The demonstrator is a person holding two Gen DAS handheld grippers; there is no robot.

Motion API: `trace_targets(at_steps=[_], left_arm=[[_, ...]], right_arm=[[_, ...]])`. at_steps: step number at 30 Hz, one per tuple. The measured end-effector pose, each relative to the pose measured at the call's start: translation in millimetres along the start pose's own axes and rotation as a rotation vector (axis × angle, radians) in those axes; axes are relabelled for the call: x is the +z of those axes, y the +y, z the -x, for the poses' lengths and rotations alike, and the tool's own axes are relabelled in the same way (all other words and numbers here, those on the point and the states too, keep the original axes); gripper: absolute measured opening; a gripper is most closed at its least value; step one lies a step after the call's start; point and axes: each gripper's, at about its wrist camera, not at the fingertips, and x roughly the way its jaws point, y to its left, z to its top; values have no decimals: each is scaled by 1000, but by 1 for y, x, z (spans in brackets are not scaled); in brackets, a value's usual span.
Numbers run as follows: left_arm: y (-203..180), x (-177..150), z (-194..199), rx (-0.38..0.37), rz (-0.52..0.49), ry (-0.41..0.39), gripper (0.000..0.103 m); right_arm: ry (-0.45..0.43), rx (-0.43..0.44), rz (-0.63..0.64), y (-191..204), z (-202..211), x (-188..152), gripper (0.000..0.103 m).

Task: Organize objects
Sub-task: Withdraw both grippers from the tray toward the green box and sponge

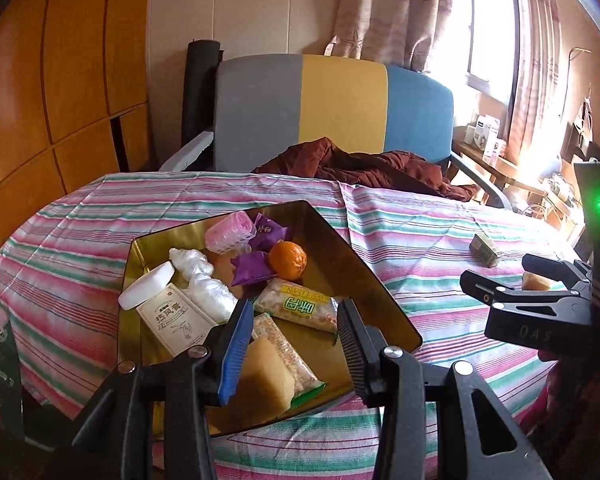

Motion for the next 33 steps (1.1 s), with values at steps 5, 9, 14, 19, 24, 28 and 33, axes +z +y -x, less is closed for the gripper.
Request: trace_targets(at_steps=[5,9,14,19,24,28,33], left_arm=[[-16,3,-7,-29,-41,15,44],[-28,6,-15,-49,-73,28,44],[-42,11,-22,-68,-105,34,44],[-59,18,-30,-89,-135,39,44],[-75,22,-40,-103,-163,58,44],[-86,21,-50,-106,-179,79,44],[-106,21,-62,-128,-199,106,44]], right_arm=[[23,-38,-10,-28,-8,1,103],[53,-55,-64,-60,-15,3,103],[74,-101,-118,-101,-23,8,103],[100,-159,-166,-145,-33,15,103],[111,-238,-239,-200,-46,18,103],[94,-320,-340,-244,-57,11,103],[128,-349,-536,-285,-63,-5,103]])
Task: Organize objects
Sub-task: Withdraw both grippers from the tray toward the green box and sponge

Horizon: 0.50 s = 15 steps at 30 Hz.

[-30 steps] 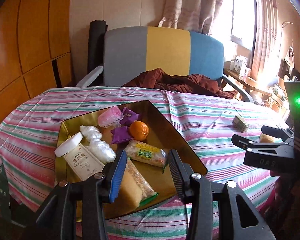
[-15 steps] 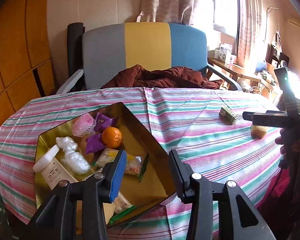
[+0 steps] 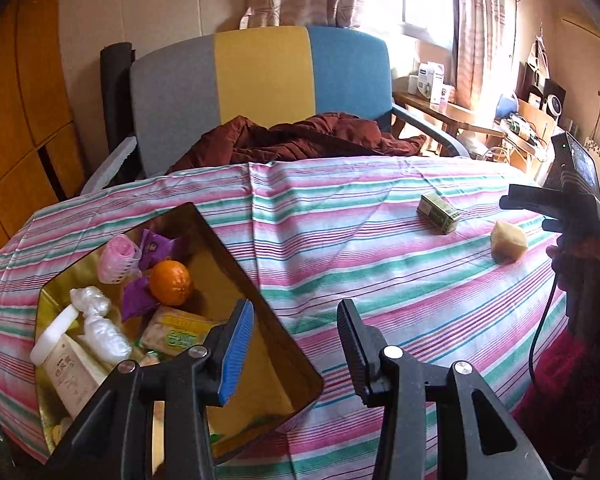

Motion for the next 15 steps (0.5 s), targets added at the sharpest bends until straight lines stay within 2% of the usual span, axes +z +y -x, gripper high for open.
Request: trace_targets(at_steps=[6,15], left_arm=[[-30,2,-14,-32,-64,27,44],[-63,1,-33,-61,-132,66,44]], right_arm=[[45,46,-93,-17,-6,2,103],[61,84,-128,-21,-8,0,103]])
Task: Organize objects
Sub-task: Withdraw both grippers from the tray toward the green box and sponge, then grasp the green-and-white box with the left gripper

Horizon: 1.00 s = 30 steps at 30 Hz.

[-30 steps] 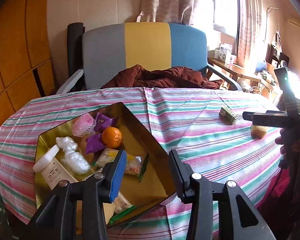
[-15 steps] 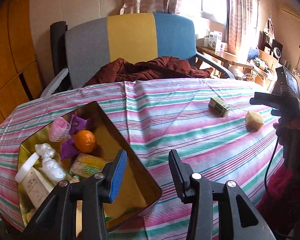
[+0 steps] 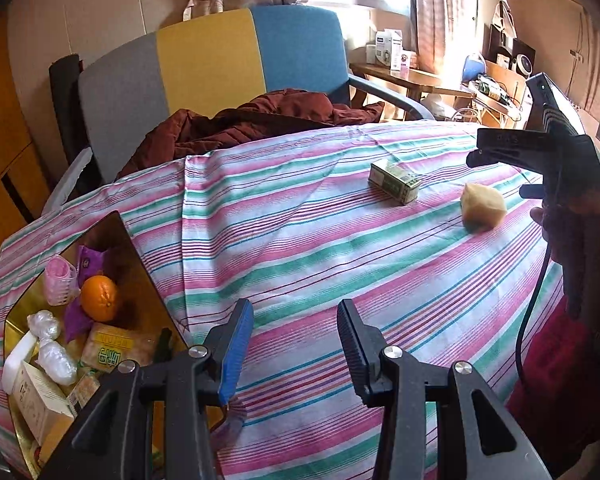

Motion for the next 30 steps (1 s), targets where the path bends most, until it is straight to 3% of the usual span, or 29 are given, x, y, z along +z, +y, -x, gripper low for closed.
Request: trace_targets(at_steps=[30], left_arm=[[-46,33,-62,-68,-83,99,44]], right_arm=[[7,84,-173,-32,2,6,103]])
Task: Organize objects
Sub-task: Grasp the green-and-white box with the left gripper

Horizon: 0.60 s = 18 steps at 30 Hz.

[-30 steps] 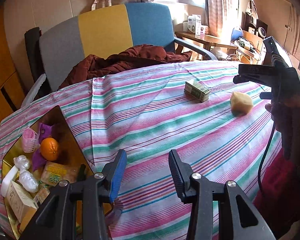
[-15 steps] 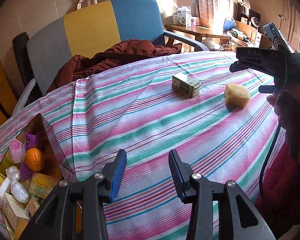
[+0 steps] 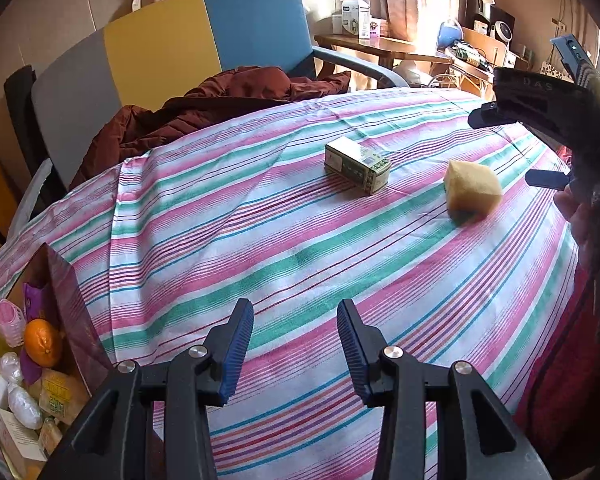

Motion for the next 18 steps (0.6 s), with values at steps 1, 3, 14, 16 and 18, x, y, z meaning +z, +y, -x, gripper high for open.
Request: trace_targets(at_steps=[1,3,14,16,18], left_arm=[[0,3,-3,-6,5,6,44],[-2,9,-9,-12,8,15,44],[-19,44,-45,-50,9,63,44],[-23,51,-51,-51,14,67,44],[-24,57,-57,-67,20,70,44]], right_arm=[[0,5,-7,-1,0,0,103],[2,15,-20,-3,0,1,103],[19,72,-118,-19,1,3,103],[22,84,-148,-25,1,3,103],[23,93,-178,-31,1,4,103]])
